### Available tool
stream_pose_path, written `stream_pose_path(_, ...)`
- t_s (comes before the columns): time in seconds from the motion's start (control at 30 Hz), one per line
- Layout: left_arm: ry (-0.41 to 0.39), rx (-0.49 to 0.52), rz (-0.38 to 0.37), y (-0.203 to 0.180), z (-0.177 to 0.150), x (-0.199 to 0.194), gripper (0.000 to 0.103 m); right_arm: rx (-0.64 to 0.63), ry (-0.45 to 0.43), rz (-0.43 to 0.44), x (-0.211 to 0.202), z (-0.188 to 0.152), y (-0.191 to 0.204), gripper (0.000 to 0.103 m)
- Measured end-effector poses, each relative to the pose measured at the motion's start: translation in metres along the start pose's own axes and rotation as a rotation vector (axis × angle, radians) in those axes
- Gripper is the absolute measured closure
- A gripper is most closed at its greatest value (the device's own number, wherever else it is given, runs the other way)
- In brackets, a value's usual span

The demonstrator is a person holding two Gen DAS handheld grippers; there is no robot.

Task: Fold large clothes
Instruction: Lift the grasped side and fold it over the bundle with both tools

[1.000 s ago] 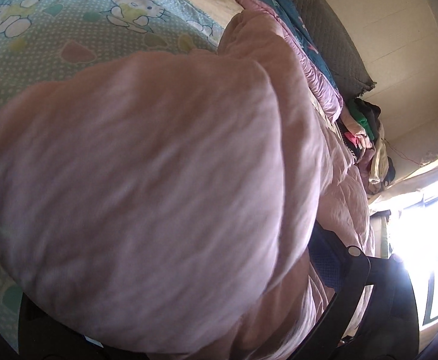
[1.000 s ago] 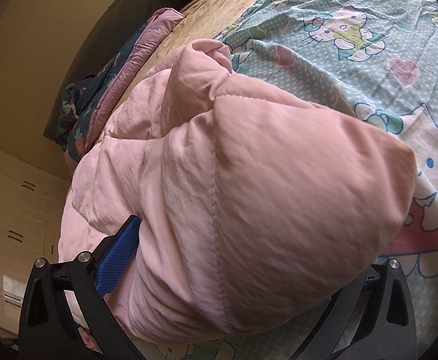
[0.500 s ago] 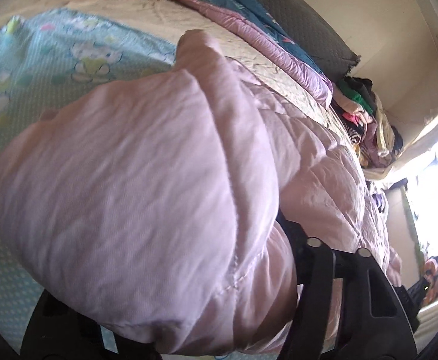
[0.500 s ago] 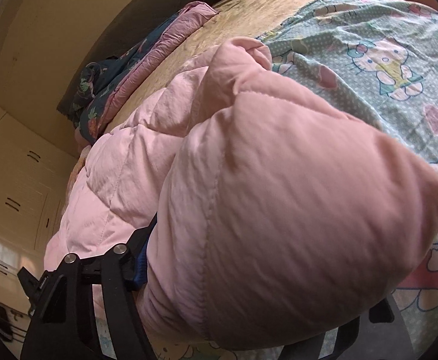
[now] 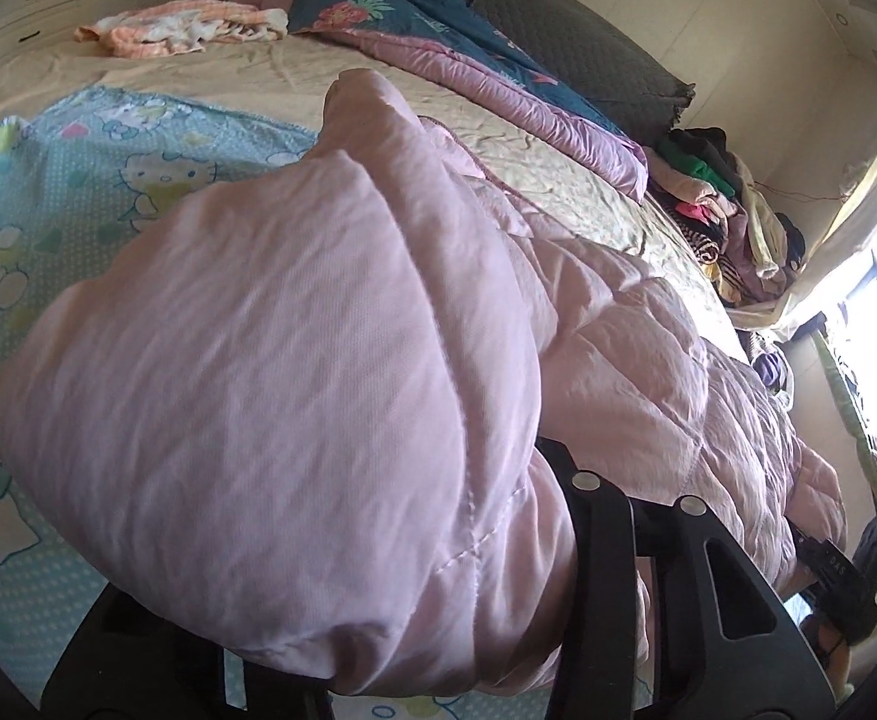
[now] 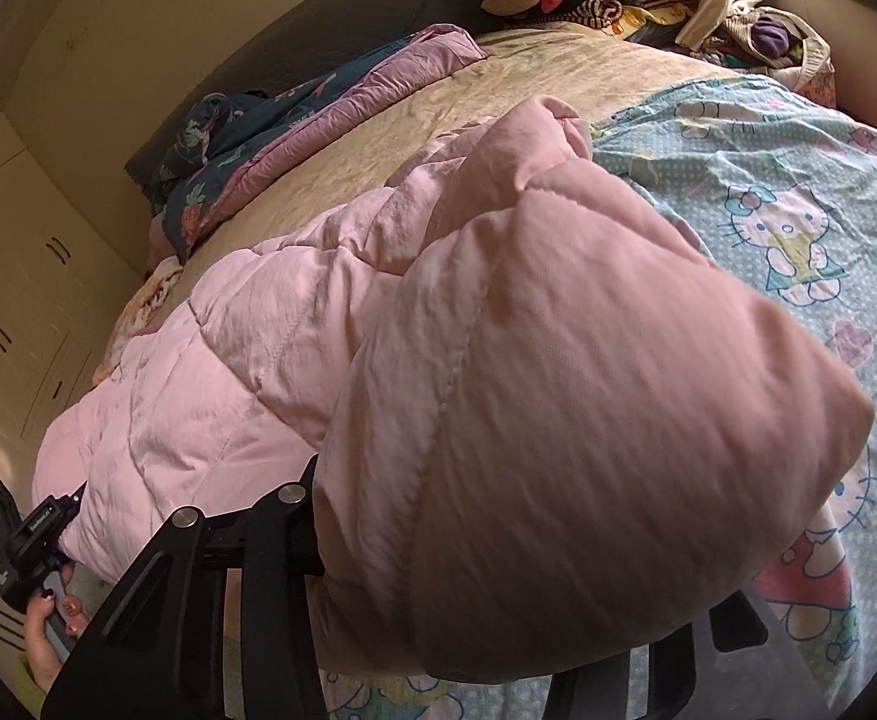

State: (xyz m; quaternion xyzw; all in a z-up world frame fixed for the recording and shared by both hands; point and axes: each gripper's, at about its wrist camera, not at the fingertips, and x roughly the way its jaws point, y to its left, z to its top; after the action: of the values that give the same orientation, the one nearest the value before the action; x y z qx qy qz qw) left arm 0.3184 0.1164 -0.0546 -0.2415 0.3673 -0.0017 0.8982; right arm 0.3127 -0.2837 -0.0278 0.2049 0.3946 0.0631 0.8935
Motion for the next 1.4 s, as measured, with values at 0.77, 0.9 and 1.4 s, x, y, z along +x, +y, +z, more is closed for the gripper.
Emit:
stream_pose_path(0.77, -0.037, 0.088, -0.02, -0.018, -0.017, -0.093, 0.072, -0.239, -0.058, 0.018, -0.108, -0.027, 0.058, 0.07)
stream_pose_path(0.9, -0.028, 0.086, -0.02, -0.014, -0.03, -0.107, 0.071, -0.243, -0.055, 0.015, -0.125, -0.044, 0.058, 0.07)
stream_pose_path(1.4, -0.009, 0.099, -0.012, 0.016, -0.091, -0.134, 0.065, -0.221, -0.01, -0.023, -0.144, -0.112, 0.038, 0.068)
